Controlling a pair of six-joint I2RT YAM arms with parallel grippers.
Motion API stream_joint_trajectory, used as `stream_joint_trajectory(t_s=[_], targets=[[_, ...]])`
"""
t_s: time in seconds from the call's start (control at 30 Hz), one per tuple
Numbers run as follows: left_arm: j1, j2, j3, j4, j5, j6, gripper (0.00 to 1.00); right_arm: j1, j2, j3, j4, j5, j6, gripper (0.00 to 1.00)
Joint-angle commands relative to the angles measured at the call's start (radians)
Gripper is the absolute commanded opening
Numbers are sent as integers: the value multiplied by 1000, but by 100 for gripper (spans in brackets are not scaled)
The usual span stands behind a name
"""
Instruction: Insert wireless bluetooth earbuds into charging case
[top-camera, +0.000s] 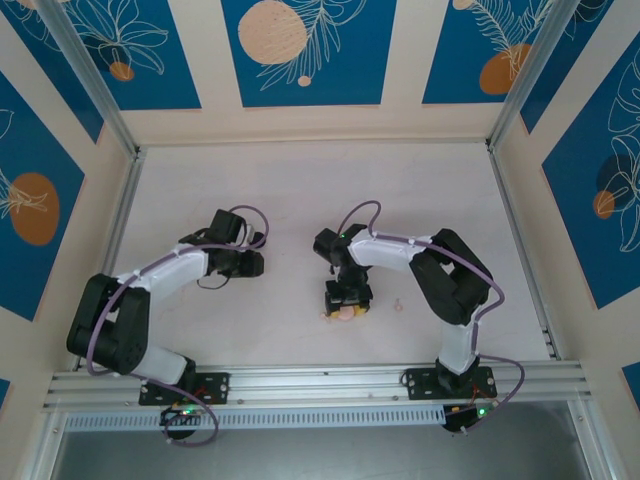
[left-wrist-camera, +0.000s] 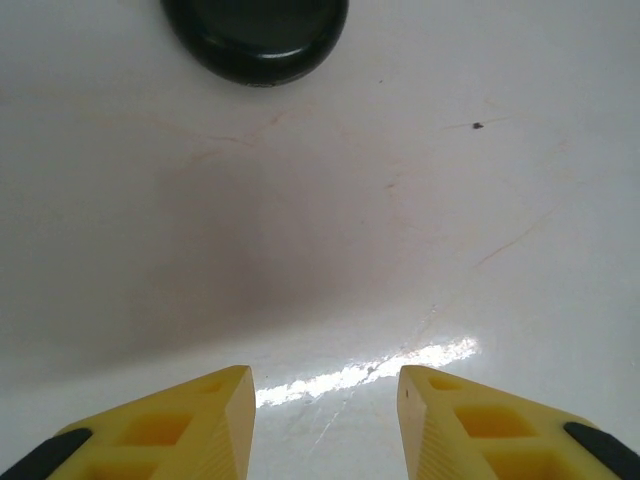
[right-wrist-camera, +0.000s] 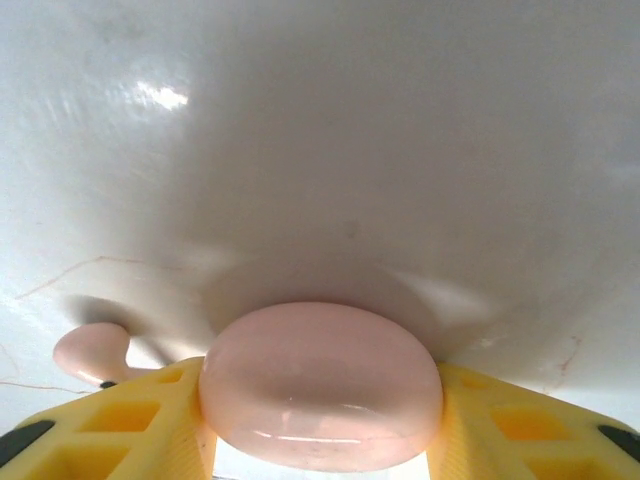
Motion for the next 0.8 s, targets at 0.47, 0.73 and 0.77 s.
stream_joint_trajectory(t_s=[0.47,0.73,0.77], targets=[[-133,-415,-532,1039,279,294,35,-83,-487,-317,796,-191,52,46],[-208,-451,-606,1158,379,478,35,-82,-540,-448,1146,-281,130,45],[-219,-451,-607,1161,374,490,35,-81,-546,-462,1178,-286,138,45]])
